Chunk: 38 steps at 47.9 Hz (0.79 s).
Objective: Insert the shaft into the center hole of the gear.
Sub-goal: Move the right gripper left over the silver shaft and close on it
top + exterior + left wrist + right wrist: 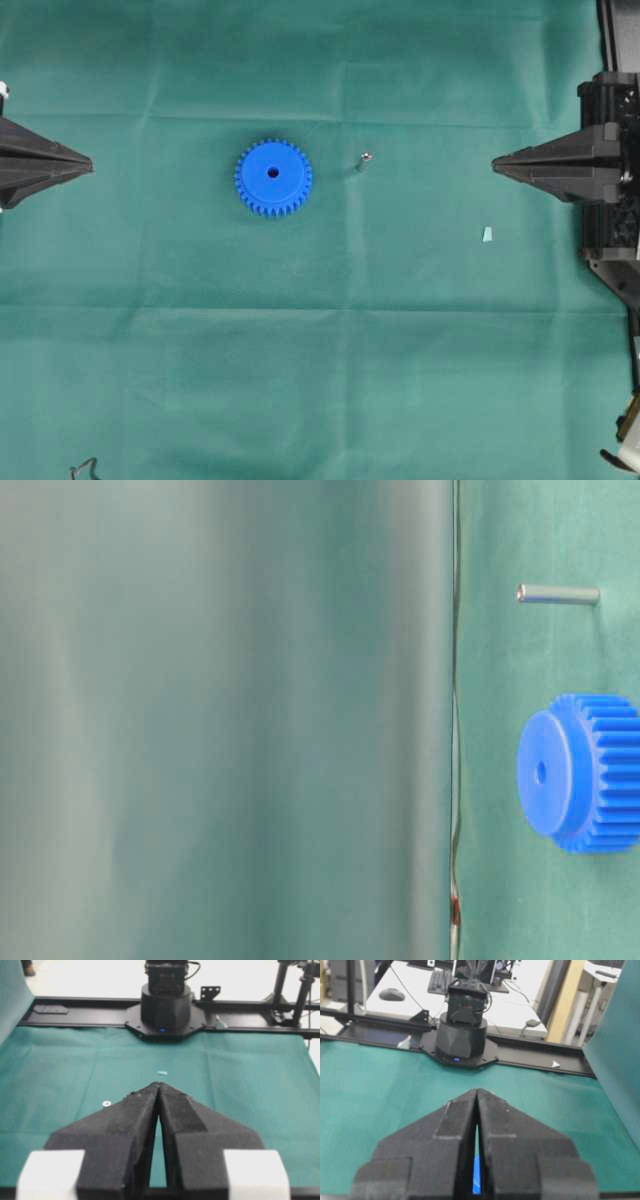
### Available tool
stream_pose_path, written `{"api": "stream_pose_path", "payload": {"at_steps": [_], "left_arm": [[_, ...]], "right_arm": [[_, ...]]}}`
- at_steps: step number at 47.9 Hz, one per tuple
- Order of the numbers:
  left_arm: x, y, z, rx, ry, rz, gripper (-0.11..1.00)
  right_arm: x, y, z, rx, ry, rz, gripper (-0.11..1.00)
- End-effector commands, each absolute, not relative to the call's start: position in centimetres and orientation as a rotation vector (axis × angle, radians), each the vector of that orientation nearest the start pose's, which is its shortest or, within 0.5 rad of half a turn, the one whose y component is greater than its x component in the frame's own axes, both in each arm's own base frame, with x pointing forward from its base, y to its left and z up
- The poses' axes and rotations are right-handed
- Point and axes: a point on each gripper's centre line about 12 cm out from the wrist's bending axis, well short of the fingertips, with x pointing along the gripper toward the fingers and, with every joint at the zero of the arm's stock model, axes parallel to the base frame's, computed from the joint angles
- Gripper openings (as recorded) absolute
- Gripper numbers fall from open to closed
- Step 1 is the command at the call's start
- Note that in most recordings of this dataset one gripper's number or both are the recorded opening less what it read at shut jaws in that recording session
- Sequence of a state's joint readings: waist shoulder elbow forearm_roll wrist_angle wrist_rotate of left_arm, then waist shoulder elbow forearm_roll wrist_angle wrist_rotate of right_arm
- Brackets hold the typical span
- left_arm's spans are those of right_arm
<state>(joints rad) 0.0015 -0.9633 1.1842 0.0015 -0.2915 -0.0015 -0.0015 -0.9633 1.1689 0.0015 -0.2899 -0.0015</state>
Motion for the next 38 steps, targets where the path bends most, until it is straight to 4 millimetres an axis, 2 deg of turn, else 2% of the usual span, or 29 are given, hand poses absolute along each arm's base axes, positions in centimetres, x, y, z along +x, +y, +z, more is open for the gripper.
{"api": "stream_pose_path", "payload": {"at_steps": [1,10,18,31,35,38], "left_arm": [[20.1,-0.2,30.0,-0.004,-0.071,-0.014,0.0],[20.1,-0.3,29.9,-0.014,-0.055,-0.014,0.0],[20.1,-0.3,29.9,-0.014,-0.054,-0.014,0.0],[20.2,-0.3,29.8,-0.014,-0.052,-0.014,0.0],[20.2,-0.3,29.8,-0.014,-0.051,-0.014,0.0],[20.2,-0.3,29.8,-0.013,-0.051,-0.014,0.0]], "right_arm": [[20.1,-0.1,29.9,-0.008,-0.092,-0.007,0.03],[21.1,-0.7,29.2,0.002,-0.037,-0.035,0.03],[22.6,-2.3,28.1,0.032,0.029,-0.107,0.03],[25.8,-4.6,24.6,0.08,0.155,-0.194,0.04],[27.0,-4.9,23.4,0.092,0.205,-0.202,0.14],[27.9,-5.2,22.4,0.103,0.246,-0.212,0.29]]}}
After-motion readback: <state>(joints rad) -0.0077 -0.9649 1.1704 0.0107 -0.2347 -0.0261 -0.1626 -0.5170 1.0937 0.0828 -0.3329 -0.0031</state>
